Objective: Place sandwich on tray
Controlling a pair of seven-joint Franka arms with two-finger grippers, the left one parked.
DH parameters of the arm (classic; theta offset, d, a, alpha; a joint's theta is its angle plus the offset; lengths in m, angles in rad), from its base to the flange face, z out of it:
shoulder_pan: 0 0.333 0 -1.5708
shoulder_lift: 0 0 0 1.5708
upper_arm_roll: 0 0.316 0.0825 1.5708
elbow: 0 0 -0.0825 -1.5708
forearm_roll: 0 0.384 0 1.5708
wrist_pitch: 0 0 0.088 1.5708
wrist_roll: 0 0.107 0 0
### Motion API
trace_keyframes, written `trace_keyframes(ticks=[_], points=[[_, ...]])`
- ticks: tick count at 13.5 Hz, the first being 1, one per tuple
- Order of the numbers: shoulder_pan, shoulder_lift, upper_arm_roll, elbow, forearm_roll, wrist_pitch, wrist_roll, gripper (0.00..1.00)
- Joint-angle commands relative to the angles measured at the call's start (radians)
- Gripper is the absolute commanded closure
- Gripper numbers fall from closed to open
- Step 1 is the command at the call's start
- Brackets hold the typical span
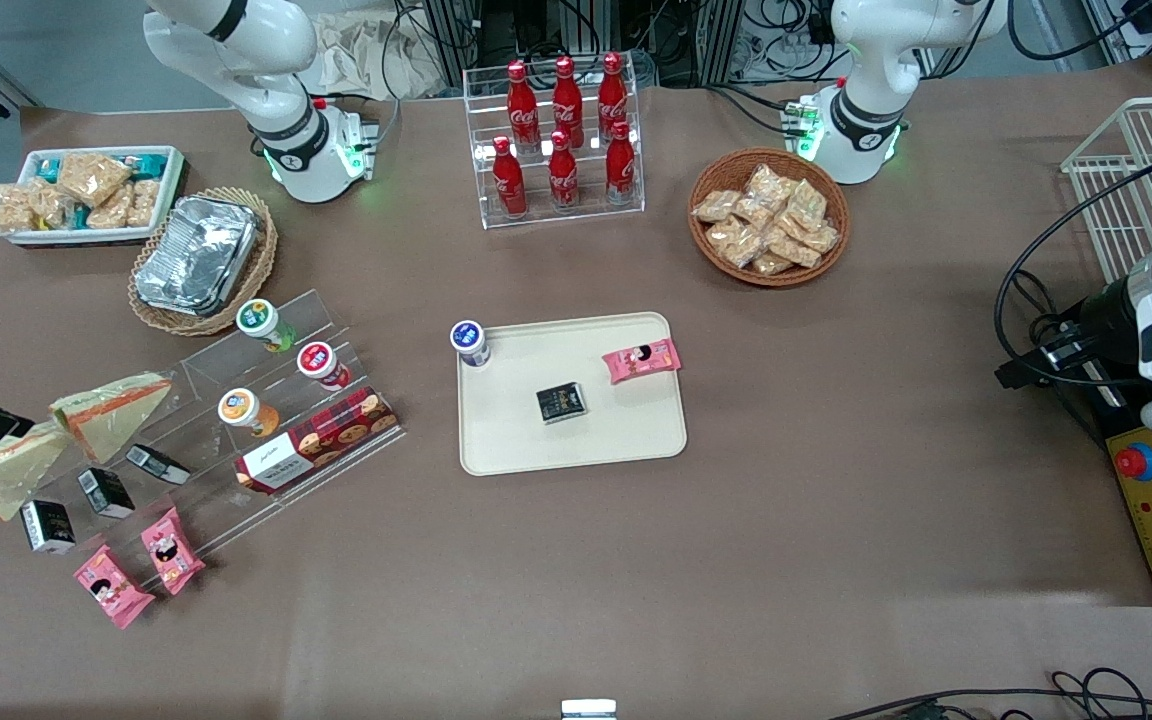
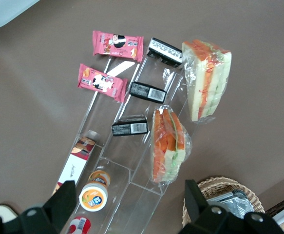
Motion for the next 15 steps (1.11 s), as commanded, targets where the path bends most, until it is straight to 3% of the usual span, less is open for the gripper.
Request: trace_keyframes(ticks=[1, 7, 9, 15], points=[[0.001, 0.022, -0.041, 0.024, 0.002, 0.013, -0.006, 0.01], [-0.006, 0.100, -0.110, 0.018, -0.012, 0.112, -0.072, 0.01], [-0.021, 0.114, -0.110, 0.017, -0.024, 0.130, -0.149, 0.01], [-0.070, 0.165, -0.120, 0.011, -0.012, 0.268, -0.148, 0.01]])
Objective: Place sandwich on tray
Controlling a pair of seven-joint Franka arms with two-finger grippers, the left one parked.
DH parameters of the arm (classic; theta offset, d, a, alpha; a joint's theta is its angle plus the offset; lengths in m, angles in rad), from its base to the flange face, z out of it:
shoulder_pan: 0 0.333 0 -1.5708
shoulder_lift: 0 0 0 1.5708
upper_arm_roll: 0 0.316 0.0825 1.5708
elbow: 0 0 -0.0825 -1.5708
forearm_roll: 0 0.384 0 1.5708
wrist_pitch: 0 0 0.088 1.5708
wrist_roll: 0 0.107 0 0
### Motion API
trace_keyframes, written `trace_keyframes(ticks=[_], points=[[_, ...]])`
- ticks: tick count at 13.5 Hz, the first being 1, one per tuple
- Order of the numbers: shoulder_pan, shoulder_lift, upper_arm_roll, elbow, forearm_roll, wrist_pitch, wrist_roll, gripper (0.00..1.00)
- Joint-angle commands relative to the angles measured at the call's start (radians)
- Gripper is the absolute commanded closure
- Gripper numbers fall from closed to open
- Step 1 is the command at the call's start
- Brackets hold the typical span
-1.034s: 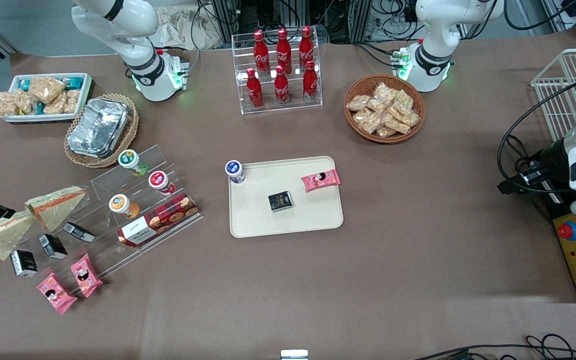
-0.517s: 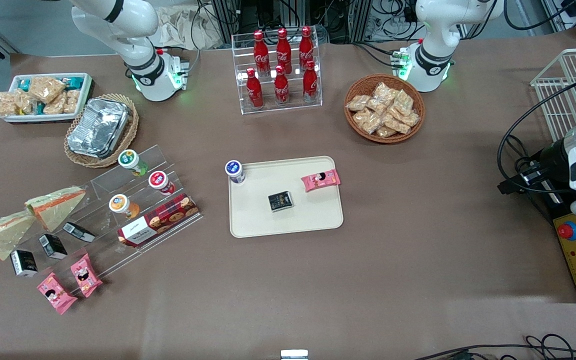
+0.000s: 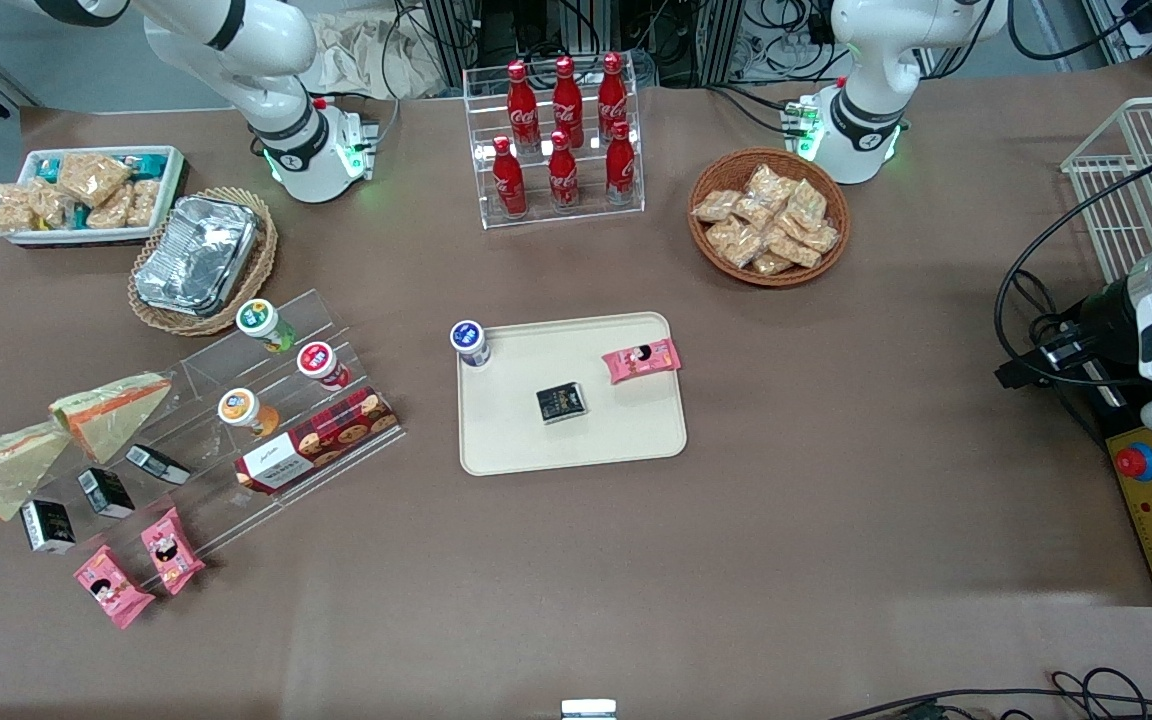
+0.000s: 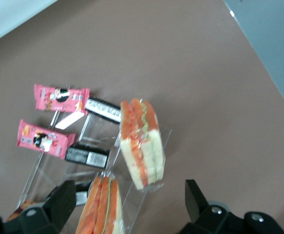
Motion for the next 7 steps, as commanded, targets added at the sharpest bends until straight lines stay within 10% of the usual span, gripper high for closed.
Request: trace_keyframes(ticks=[1, 7], points=[[-0.001, 0.049, 0.002, 0.012, -0.003, 0.057, -0.004, 0.01], [-0.006, 0.126, 0.003, 0.011, 0.017, 0.172, -0.016, 0.01]])
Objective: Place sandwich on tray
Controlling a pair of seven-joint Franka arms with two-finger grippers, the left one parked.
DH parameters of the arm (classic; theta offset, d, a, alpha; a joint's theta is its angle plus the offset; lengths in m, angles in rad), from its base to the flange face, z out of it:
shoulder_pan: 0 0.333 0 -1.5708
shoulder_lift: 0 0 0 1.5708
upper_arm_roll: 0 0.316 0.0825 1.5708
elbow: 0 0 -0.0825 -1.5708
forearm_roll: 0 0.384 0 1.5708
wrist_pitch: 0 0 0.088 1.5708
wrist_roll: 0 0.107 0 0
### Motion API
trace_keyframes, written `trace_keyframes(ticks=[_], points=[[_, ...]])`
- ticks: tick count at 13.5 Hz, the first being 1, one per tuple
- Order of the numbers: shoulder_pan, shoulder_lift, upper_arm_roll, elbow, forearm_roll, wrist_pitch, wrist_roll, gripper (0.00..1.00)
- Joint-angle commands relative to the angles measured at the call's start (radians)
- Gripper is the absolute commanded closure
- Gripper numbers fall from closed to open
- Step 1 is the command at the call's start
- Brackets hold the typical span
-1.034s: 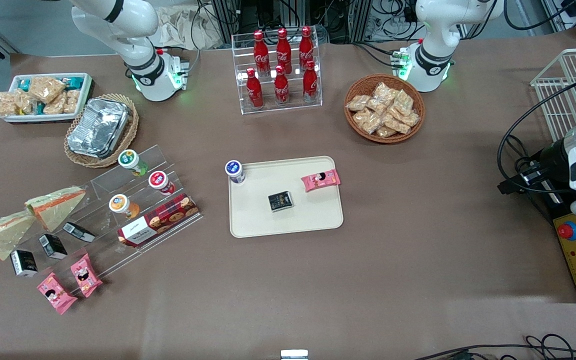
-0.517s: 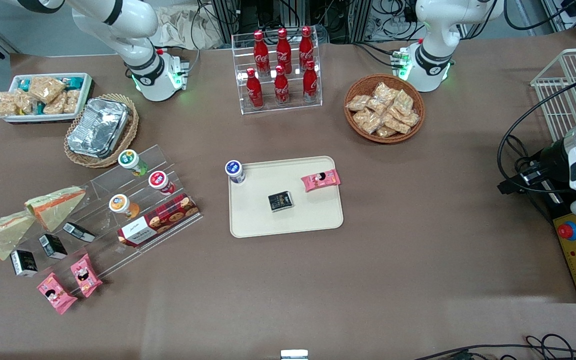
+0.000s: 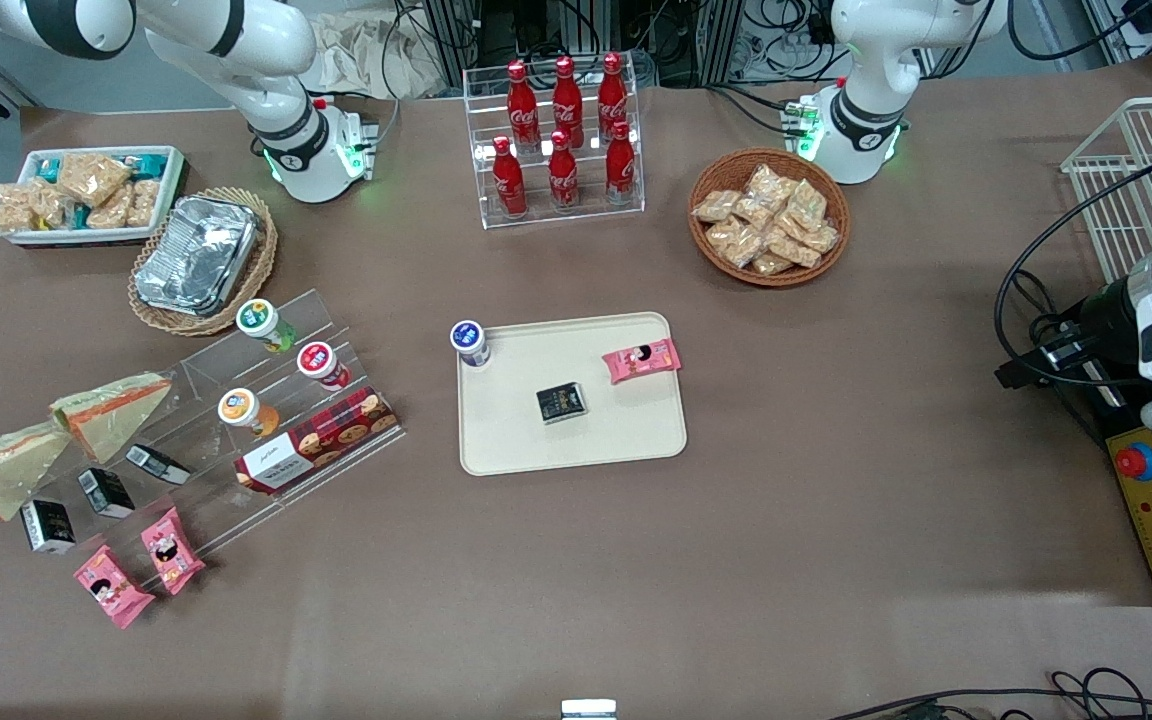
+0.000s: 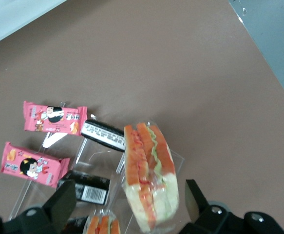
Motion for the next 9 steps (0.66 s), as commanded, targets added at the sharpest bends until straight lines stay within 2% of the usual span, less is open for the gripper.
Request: trace_keyframes(ticks=[1, 7, 9], points=[[-0.019, 0.026, 0.000, 0.012, 0.013, 0.037, -0.018, 0.01], [-0.031, 0.026, 0.000, -0.019, 0.019, 0.045, -0.053, 0.01], [-0.031, 0.032, 0.002, -0.051, 0.019, 0.096, -0.053, 0.01]])
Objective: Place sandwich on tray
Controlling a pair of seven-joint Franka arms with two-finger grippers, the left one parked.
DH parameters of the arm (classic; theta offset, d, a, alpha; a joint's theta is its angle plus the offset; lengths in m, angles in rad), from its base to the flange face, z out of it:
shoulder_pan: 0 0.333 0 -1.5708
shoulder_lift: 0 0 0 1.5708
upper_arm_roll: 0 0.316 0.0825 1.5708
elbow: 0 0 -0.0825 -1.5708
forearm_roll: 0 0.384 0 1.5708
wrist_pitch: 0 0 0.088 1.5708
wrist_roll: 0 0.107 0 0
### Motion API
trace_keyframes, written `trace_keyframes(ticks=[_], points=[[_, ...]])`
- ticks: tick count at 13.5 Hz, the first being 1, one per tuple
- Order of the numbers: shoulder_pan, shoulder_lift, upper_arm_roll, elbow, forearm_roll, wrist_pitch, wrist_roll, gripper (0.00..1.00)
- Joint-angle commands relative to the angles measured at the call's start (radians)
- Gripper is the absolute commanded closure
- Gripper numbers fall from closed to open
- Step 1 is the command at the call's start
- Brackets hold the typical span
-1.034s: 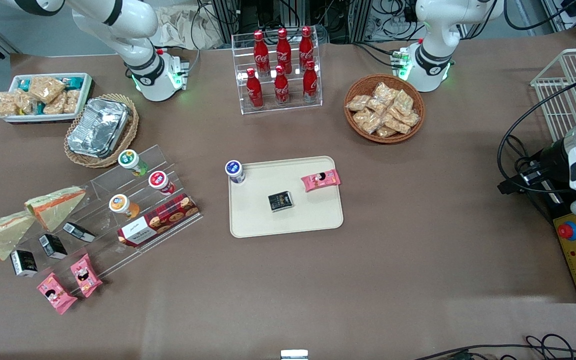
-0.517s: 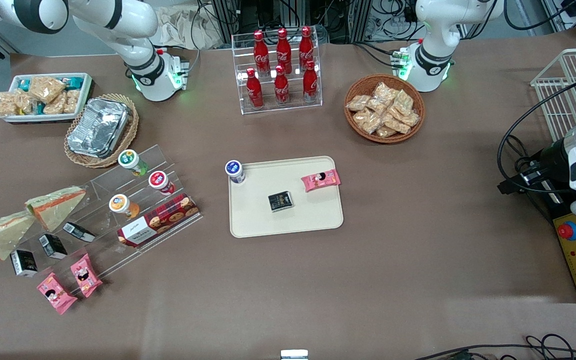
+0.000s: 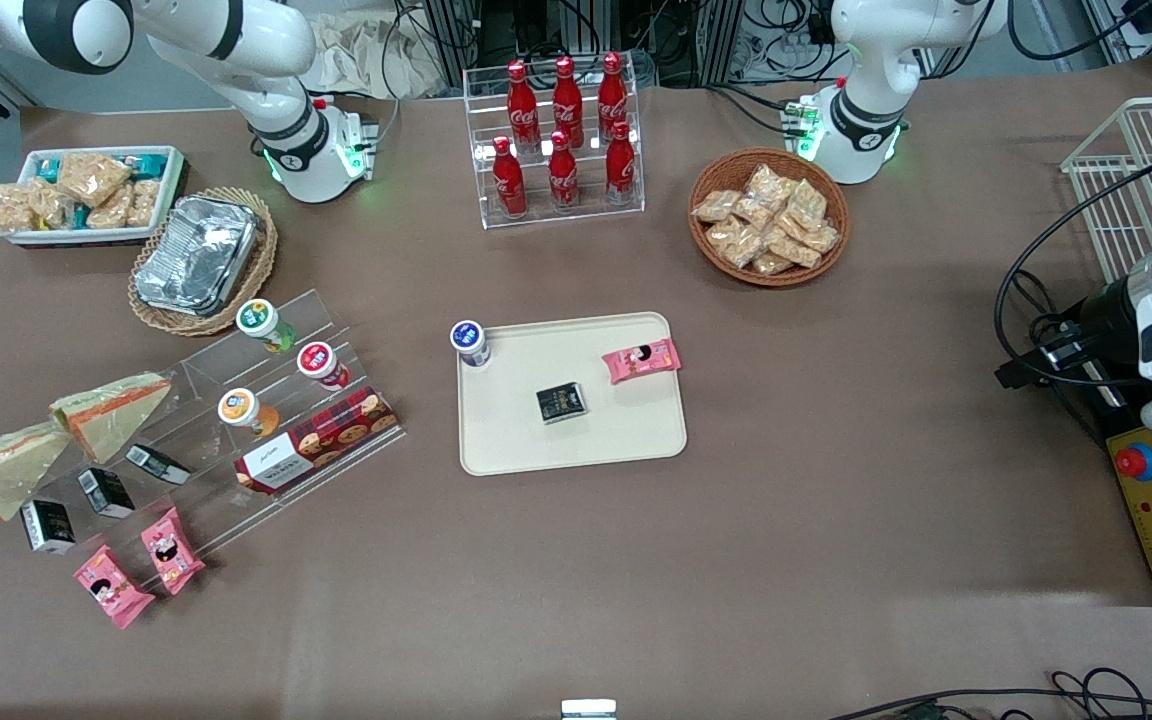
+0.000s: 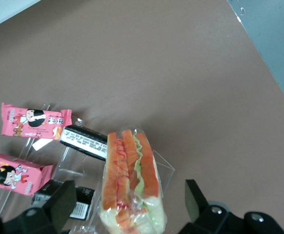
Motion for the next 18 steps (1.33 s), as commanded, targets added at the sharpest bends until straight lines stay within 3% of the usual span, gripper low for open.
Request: trace_keyframes(ticks=[1, 4, 6, 7, 9, 11, 13, 18], points=[[-0.004, 0.003, 0.004, -0.046, 0.017, 0.071, -0.018, 0.01], [-0.004, 0.011, 0.005, -0.048, 0.017, 0.072, -0.018, 0.02], [-0.006, 0.014, 0.005, -0.048, 0.017, 0.072, -0.021, 0.13], [-0.004, 0.016, 0.005, -0.049, 0.017, 0.070, -0.051, 0.34], [-0.015, 0.016, 0.005, -0.048, 0.017, 0.073, -0.100, 0.57], [-0.018, 0.014, 0.005, -0.048, 0.019, 0.072, -0.174, 0.98], [-0.020, 0.014, 0.004, -0.048, 0.072, 0.067, -0.218, 1.00], [-0.035, 0.004, 0.004, -0.031, 0.077, 0.021, -0.249, 1.00]])
